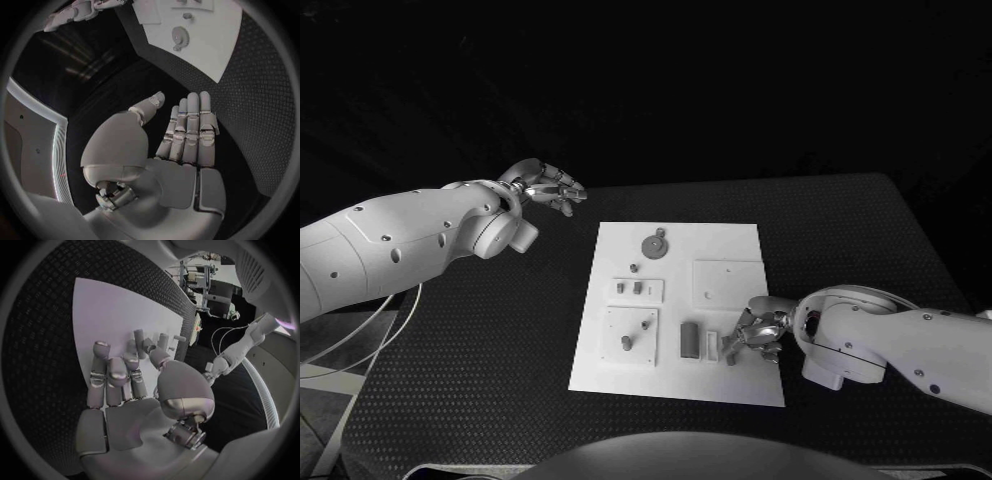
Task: Assemble the parts on the task board
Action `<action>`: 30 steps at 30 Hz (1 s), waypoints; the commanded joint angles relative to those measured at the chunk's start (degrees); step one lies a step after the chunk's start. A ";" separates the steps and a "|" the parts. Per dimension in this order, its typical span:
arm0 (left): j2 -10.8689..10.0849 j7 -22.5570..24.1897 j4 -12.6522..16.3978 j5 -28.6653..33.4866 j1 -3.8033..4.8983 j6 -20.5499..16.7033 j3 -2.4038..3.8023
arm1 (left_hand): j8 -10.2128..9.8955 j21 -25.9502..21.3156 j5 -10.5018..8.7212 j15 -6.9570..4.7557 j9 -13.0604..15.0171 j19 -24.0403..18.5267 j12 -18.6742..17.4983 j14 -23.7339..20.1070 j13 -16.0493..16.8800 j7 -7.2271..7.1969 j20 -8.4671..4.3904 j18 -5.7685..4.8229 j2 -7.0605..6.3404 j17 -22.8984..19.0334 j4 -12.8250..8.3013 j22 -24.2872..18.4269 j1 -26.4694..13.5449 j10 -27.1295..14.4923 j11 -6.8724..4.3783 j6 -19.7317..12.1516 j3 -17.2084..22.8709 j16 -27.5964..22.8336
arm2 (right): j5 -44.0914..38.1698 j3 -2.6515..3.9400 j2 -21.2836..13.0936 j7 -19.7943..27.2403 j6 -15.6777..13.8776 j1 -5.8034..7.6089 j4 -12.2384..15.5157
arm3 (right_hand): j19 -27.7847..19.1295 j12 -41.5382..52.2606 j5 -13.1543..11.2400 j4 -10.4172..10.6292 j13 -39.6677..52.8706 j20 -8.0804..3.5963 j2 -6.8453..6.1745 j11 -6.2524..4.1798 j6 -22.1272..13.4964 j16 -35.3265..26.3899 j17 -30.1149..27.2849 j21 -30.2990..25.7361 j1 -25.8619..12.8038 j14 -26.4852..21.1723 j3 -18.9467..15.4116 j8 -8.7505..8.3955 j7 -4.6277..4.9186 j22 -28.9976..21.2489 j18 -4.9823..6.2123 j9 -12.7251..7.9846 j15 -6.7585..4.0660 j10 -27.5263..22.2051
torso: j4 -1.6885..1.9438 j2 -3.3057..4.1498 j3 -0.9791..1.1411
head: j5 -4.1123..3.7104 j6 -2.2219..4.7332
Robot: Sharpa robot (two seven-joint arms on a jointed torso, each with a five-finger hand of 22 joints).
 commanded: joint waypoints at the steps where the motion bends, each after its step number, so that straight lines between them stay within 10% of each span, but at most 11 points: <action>1: 0.08 0.28 0.07 0.01 0.04 0.64 0.02 | 0.24 0.27 -0.14 -0.04 -0.08 0.08 0.10 0.32 0.05 -0.06 -0.19 0.99 -0.22 0.07 0.18 -0.04 -0.43 -0.31 0.04 -0.12 0.00 -0.34 | 2.94 -0.09 0.12 0.55 -2.90 -0.15 0.18 | 0.34 0.30 0.39 0.02 -0.08 -0.28 0.33 -0.09 -2.55 0.31 0.09 0.29 -0.06 0.35 -0.36 0.38 3.04 1.08 1.04 0.39 -0.23 0.65 | -0.01 -0.01 0.02 | 0.02 -0.08; 30: 0.13 0.06 0.16 -0.05 0.06 0.85 0.02 | 0.28 0.28 -0.15 -0.05 -0.11 0.09 0.10 0.35 0.06 -0.06 -0.18 0.98 -0.22 0.19 0.19 -0.04 -0.37 -0.30 0.04 -0.11 -0.03 -0.43 | 5.75 -0.08 2.62 -1.94 -1.35 0.10 -1.05 | 0.42 0.36 0.38 0.08 -0.11 -0.37 0.15 -0.30 -1.91 0.39 0.15 0.35 -0.29 0.30 -0.73 0.63 2.83 1.03 1.04 0.09 -0.44 0.65 | -0.03 0.00 -0.03 | 0.07 -0.22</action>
